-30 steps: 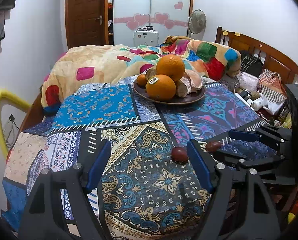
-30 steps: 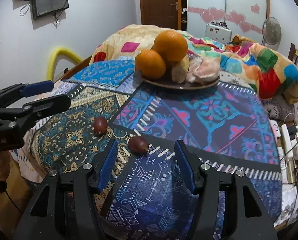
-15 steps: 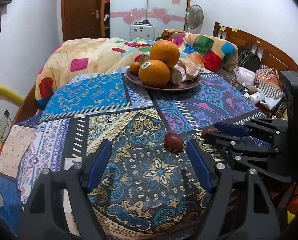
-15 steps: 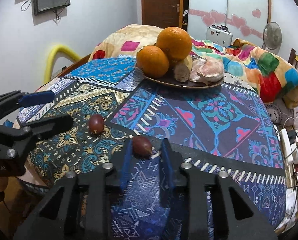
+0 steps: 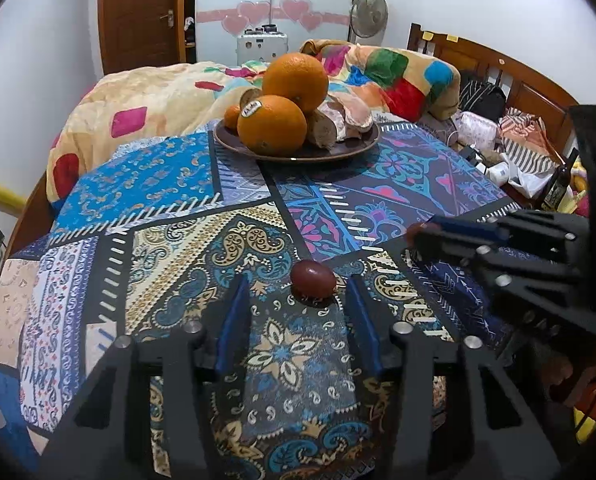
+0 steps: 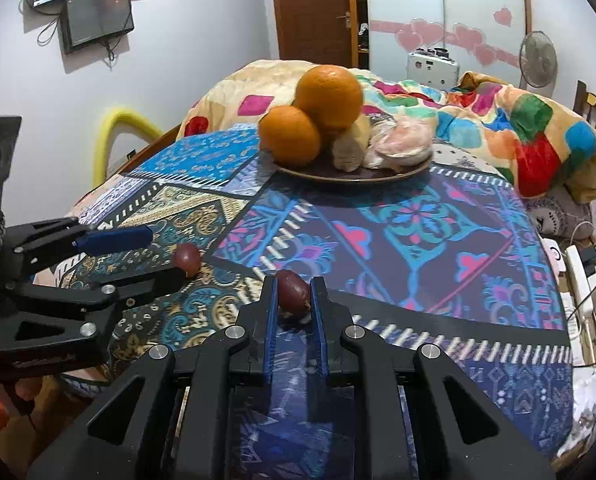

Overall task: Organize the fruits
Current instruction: 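Grasp a brown date with the right tool while the left tool grasps another date, then carry the dates to the plate and release them with both tools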

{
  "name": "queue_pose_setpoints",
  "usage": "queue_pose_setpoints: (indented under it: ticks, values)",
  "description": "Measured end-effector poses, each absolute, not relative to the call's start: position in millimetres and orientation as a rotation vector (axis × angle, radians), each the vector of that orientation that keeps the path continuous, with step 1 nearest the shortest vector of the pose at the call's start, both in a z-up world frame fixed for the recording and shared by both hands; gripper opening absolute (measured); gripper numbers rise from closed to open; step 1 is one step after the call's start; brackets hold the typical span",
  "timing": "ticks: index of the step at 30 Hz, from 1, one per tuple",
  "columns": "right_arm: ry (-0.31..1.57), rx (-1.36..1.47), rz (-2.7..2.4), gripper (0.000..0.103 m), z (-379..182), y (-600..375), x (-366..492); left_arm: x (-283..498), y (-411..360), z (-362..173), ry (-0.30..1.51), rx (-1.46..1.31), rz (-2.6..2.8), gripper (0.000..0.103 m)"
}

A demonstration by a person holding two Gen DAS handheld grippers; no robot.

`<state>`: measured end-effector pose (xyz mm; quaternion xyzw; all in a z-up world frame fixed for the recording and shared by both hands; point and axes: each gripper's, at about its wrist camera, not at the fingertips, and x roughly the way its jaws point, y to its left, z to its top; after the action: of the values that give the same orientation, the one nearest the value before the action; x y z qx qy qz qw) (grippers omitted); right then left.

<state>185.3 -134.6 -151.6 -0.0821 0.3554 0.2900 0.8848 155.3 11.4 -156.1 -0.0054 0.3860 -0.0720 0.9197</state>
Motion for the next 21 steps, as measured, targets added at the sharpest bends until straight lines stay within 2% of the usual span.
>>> queue_pose_setpoints:
  ticks: [6, 21]
  values:
    - [0.725, -0.127, 0.576, 0.015, -149, -152, 192, 163, 9, -162, 0.807, -0.039, -0.174, 0.025]
    - [0.712, -0.097, 0.561, 0.015, -141, -163, 217, 184, 4, -131, 0.742, -0.028, -0.161, 0.024]
